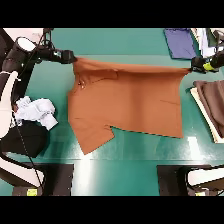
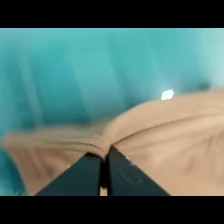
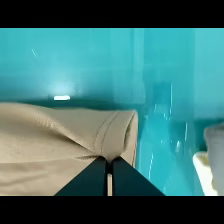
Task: Fold the shirts.
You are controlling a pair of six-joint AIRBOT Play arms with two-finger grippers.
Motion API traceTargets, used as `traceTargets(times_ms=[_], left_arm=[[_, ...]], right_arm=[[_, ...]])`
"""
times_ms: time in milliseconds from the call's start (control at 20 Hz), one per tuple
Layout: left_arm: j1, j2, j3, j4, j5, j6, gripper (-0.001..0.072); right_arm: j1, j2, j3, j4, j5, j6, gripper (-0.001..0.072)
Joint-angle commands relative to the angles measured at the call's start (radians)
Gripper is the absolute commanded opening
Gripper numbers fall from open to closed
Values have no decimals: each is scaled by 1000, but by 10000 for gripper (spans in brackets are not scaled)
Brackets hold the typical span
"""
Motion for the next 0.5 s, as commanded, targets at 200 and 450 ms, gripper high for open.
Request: traceTargets(times_ms=[200, 450], left_arm=[[5, -7, -136, 133, -130, 10, 27], [5, -7, -157, 173, -176, -90, 643]], right_arm=[[52, 80, -319, -1, -94, 2, 15], [83, 82, -367, 10, -77, 5, 336]])
